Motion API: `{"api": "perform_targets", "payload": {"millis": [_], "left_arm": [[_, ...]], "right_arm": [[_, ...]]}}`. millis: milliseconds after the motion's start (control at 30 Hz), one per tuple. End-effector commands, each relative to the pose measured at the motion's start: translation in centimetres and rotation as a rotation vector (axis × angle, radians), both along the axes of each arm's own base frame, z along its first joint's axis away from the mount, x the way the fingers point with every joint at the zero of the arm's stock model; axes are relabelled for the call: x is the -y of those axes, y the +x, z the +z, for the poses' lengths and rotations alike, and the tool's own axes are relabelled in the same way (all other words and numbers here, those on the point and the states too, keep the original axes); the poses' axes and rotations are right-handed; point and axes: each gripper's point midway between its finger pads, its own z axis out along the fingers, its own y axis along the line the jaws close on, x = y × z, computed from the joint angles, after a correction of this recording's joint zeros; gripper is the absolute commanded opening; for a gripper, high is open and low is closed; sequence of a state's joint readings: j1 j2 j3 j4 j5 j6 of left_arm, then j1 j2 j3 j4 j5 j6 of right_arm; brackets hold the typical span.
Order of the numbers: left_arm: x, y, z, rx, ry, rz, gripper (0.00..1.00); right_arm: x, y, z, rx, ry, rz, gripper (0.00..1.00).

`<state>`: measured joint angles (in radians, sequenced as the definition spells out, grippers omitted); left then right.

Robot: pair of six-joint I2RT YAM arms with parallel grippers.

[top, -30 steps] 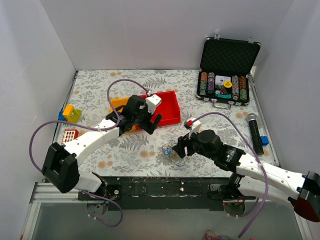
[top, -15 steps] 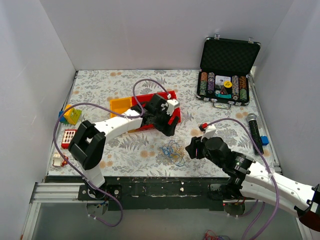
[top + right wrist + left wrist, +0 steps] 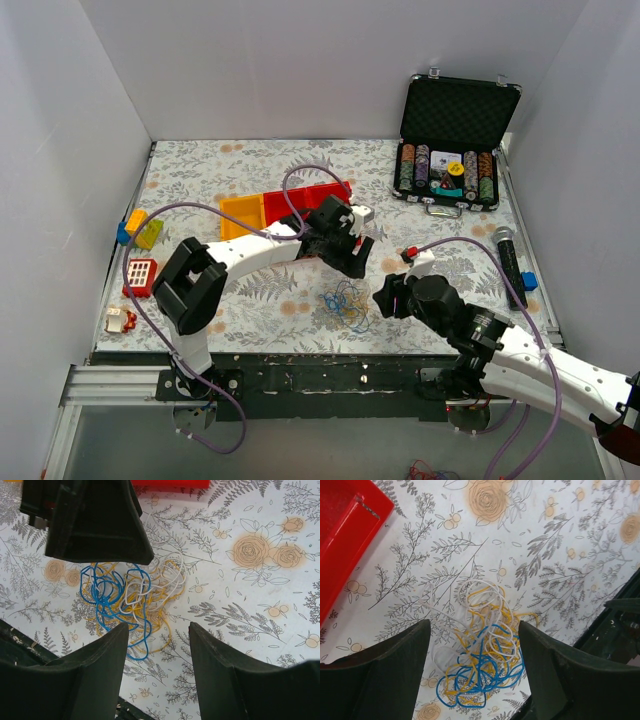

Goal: Untangle the cables

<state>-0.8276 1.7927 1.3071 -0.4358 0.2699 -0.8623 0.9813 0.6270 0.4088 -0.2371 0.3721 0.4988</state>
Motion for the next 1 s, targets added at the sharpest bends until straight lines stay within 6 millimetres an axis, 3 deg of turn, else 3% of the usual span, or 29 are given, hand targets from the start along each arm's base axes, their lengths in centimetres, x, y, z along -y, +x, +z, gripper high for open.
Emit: {"api": "perform_targets", "payload": {"millis": [0,133,300,600,967], "left_arm": [[0.1,1.0,-0.7,0.015,0.026,0.034,0.67],[-0.1,1.3,-0.9,0.04,0.034,0.029,0.52],[0.3,1.8,0.5,0.079,-0.006,0.037,0.43],[0.6,1.6,1.2,0.065,-0.027,0.049,0.44],[0.8,2.8,1.5,0.096,-0.029,0.07,0.47]], "right_arm": [[0.4,0.4,0.3,0.019,0.013,-0.035,0.59],[0.4,0.4,0.3,0.018,0.02,-0.038,0.58],[0.1,0.4,0.2,0.017,0.021,-0.021,0.57],[-0.4,0.1,0.0,0.009,0.027,0.008,0.57],[-0.9,-0.3,-0.6,-0.003,0.039,0.038,0.57]]}}
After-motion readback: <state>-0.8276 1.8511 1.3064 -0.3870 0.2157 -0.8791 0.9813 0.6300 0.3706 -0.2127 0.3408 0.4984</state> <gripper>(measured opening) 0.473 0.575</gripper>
